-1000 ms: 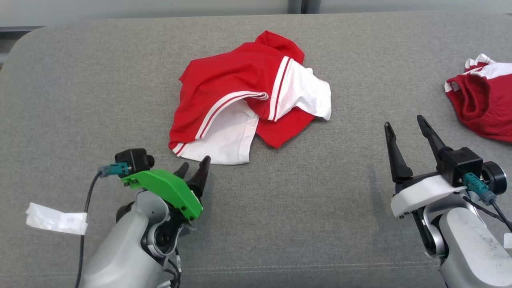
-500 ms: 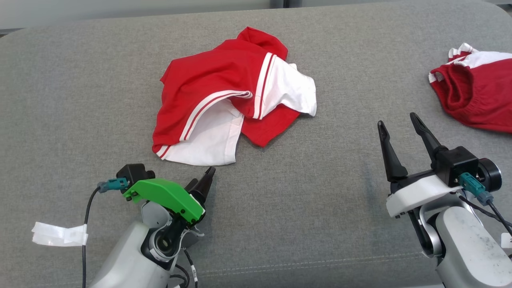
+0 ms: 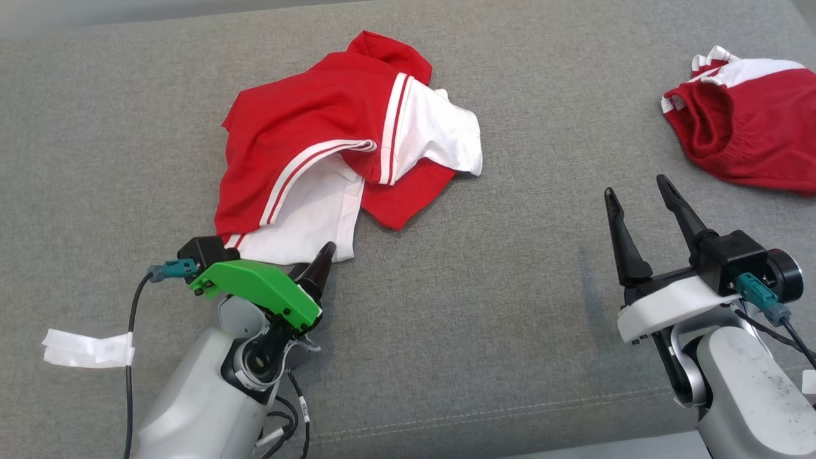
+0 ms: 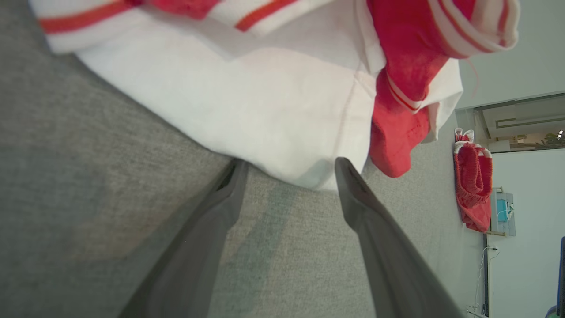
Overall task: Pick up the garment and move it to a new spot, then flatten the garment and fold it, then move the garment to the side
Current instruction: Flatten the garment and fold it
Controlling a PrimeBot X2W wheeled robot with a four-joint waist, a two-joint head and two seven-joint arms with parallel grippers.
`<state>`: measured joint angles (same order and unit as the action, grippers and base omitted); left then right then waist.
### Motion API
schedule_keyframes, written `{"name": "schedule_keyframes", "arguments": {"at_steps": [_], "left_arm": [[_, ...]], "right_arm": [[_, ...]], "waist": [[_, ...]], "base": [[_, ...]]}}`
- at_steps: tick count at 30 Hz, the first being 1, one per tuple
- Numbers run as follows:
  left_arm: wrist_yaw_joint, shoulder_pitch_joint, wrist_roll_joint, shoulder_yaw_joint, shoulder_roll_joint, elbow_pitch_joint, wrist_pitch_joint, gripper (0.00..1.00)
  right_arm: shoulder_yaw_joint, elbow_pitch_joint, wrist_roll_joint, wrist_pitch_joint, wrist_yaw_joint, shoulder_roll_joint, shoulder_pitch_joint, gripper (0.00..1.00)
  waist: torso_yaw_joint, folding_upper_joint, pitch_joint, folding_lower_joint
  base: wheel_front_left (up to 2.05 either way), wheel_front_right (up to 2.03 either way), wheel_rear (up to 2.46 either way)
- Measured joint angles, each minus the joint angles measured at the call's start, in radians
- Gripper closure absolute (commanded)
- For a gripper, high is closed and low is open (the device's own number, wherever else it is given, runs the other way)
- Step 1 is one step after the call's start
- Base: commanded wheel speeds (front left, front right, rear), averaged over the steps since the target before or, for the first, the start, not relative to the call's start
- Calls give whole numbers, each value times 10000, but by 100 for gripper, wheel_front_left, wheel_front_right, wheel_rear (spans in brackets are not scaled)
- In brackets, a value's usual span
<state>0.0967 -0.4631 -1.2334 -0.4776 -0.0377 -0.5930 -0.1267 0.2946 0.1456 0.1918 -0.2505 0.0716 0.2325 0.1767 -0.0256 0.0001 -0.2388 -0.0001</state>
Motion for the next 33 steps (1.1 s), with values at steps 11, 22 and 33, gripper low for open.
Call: {"name": "schedule_keyframes", "arguments": {"at_steps": [11,22,33], "left_arm": [[63,-588,669,-510,8,-489,487,100],[48,-1081,1402,-1381,13,-445,844,100],[-750,-2527,1578,-1684,0,1860,690,100]], "right_arm": [[-44,-6,0,0,2,-2,7,0],[-230,-6,0,0,6,29,8,0],[144,238,0,-12,-117,12,-30,0]], "waist": [[-99,0,-68,0],[129,0,28,0],[663,0,256,0]], "base": [[0,0,0],[0,0,0],[0,0,0]]}}
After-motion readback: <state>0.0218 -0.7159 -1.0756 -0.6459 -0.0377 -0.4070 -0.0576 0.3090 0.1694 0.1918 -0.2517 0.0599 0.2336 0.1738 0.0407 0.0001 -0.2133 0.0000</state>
